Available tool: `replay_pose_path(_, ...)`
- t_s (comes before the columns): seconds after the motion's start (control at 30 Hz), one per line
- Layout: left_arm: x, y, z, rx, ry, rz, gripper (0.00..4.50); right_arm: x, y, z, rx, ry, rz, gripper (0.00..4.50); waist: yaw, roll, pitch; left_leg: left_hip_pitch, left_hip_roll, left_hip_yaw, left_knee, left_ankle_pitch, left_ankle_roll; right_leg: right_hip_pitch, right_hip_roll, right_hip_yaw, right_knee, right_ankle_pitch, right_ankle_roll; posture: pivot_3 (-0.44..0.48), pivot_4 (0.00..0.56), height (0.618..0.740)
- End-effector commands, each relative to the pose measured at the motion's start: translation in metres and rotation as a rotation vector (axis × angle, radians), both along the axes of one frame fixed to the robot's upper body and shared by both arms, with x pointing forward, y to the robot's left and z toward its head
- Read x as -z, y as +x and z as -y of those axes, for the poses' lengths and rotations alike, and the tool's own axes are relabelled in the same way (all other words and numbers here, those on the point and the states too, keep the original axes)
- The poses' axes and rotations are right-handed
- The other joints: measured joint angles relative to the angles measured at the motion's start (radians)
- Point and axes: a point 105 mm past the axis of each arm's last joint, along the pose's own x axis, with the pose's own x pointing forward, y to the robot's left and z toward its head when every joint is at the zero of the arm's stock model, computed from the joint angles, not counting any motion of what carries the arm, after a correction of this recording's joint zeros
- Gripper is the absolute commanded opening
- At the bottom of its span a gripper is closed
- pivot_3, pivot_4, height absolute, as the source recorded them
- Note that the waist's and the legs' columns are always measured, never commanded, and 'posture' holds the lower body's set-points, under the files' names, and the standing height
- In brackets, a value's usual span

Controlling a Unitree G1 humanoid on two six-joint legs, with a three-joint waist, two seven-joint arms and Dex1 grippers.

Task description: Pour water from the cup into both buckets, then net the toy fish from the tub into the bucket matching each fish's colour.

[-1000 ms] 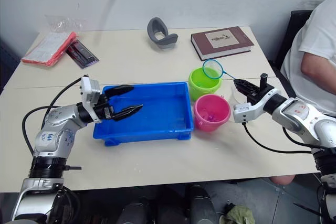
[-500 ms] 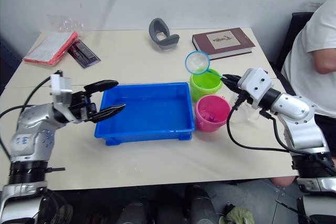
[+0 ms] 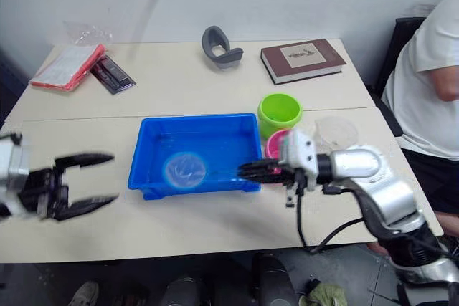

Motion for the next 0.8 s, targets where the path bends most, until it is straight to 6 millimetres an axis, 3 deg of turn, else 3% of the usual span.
replay_pose_path(0.03, 0.002, -0.012, -0.006, -0.02, 0.065, 0.01, 4.46, 0.022, -0.002, -0.01, 0.018, -0.066, 0.041, 0.0, 0.005, 0.0, 0.0, 0.0, 0.0, -0.001, 0.001, 0.0, 0.0, 0.0, 0.0, -0.001, 0.0, 0.0, 0.0, 0.0, 0.15, 0.74)
replay_pose_path(0.33, 0.028, -0.029, 0.004, -0.051, 0.056, -0.081, 4.46, 0.072, -0.014, -0.039, -0.025, -0.078, 0.029, 0.0, 0.009, -0.001, -0.001, 0.0, 0.001, -0.001, 0.002, -0.002, 0.0, 0.001, 0.0, 0.0, 0.001, -0.001, -0.001, 0.0, 0.15, 0.74)
replay_pose_path(0.63, 0.022, -0.022, 0.002, -0.037, 0.077, -0.078, 4.46, 0.113, -0.005, -0.054, -0.064, -0.095, 0.05, 0.0, -0.003, -0.001, -0.001, 0.002, 0.001, -0.002, 0.002, -0.002, 0.0, 0.002, 0.001, -0.002, 0.001, -0.001, -0.002, 0.0, 0.15, 0.74)
replay_pose_path(0.7, 0.022, -0.021, 0.002, -0.028, 0.081, -0.08, 4.5, 0.115, 0.003, -0.057, -0.035, -0.077, 0.038, 0.88, -0.004, -0.001, -0.001, 0.001, 0.001, -0.003, 0.002, -0.002, -0.001, 0.002, 0.0, -0.002, 0.001, -0.001, -0.002, 0.0, 0.15, 0.74)
replay_pose_path(0.8, 0.021, -0.023, 0.004, -0.014, 0.082, -0.098, 4.5, 0.118, -0.001, -0.054, -0.066, -0.085, -0.006, 1.95, -0.007, -0.001, -0.001, 0.001, 0.001, -0.003, 0.002, -0.002, -0.001, 0.002, 0.001, -0.002, 0.001, -0.001, -0.002, 0.0, 0.15, 0.74)
